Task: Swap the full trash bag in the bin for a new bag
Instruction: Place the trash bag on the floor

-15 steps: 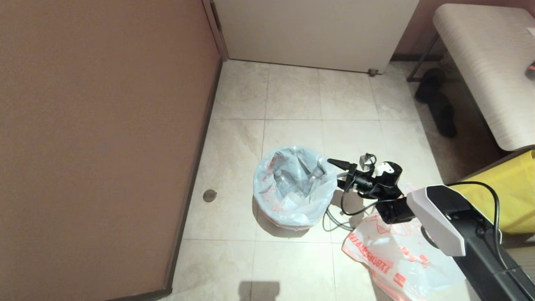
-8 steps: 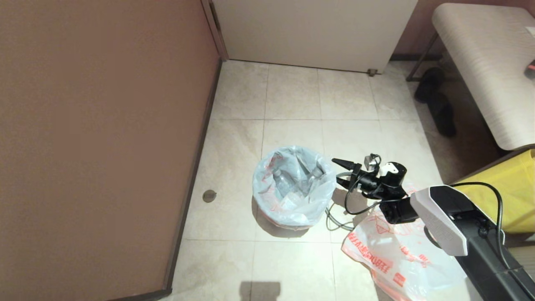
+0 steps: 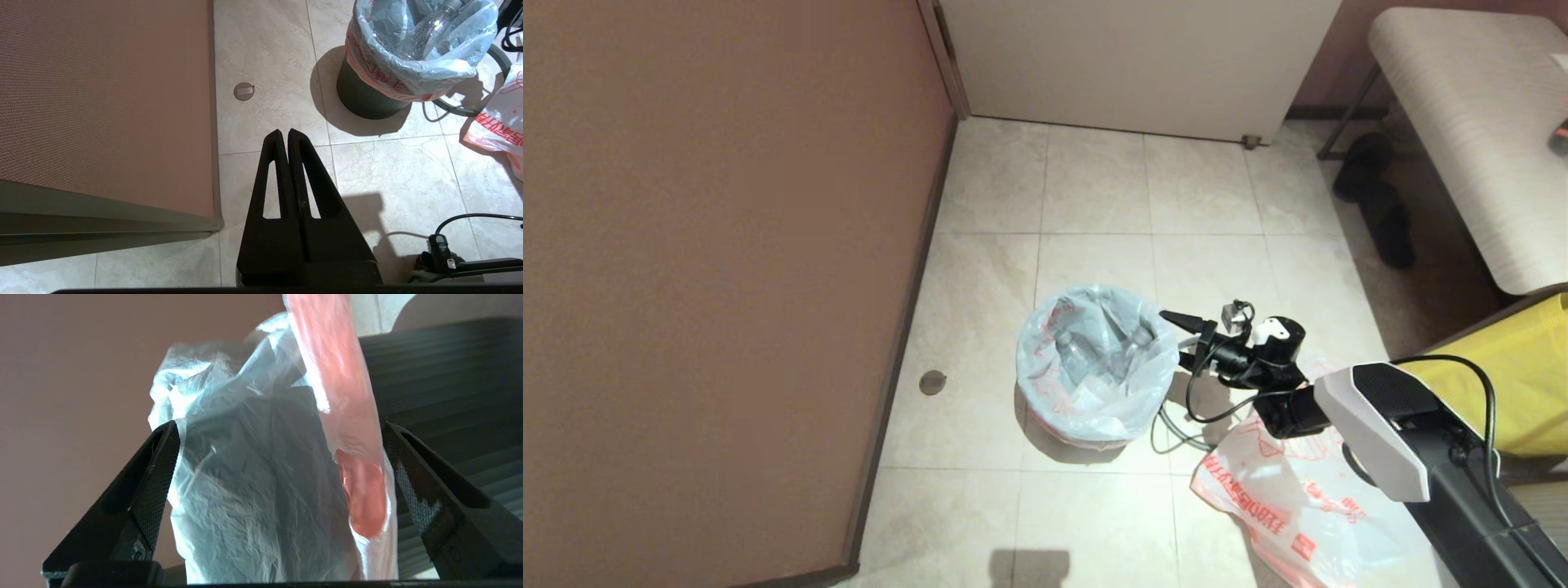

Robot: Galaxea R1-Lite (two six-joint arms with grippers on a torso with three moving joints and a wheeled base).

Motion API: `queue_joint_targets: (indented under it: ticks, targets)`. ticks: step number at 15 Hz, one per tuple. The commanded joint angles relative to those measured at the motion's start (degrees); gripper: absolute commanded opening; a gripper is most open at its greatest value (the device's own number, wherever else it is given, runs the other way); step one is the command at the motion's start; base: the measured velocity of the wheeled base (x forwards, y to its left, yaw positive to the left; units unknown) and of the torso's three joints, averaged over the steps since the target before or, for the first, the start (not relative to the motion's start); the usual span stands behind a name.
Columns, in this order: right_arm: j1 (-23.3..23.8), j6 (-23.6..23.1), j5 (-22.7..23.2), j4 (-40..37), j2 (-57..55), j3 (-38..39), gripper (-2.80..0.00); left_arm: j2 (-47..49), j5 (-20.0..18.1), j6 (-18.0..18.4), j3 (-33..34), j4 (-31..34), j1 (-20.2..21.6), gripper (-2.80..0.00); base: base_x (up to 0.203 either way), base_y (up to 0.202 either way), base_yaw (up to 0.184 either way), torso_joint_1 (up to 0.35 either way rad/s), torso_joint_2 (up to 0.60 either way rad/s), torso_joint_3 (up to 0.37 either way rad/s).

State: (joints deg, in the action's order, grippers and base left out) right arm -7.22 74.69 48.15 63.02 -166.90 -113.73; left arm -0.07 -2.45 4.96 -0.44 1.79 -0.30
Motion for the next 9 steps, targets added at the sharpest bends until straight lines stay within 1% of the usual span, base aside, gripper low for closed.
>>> queue_joint_targets:
  ticks: [1,4,5,7,8,9]
  targets:
    - [0.0,0.5,0.3,0.4,0.2,0.0,0.0,0.1,0.0,0.0,0.0,0.0,0.0,-2.8,0.0,0.0,0.0,0.0,0.0,0.0]
    - [-0.1,1.4,0.4,2.4,0.5,0.1,0.0,0.1,0.0,0.0,0.0,0.0,0.0,-2.8,0.0,0.0,0.0,0.0,0.0,0.0]
    - [-0.1,2.3,0.4,3.3,0.7,0.2,0.0,0.1,0.0,0.0,0.0,0.0,0.0,-2.8,0.0,0.0,0.0,0.0,0.0,0.0]
    - [-0.3,8.1,0.3,8.4,1.4,0.7,0.0,0.1,0.0,0.0,0.0,0.0,0.0,-2.8,0.0,0.0,0.0,0.0,0.0,0.0]
    - [-0.3,10.2,0.3,10.4,1.6,0.8,0.0,0.1,0.0,0.0,0.0,0.1,0.0,-2.8,0.0,0.0,0.0,0.0,0.0,0.0]
    - [-0.3,10.6,0.3,11.0,1.9,1.1,0.0,0.1,0.0,0.0,0.0,0.0,0.0,-2.8,0.0,0.0,0.0,0.0,0.0,0.0]
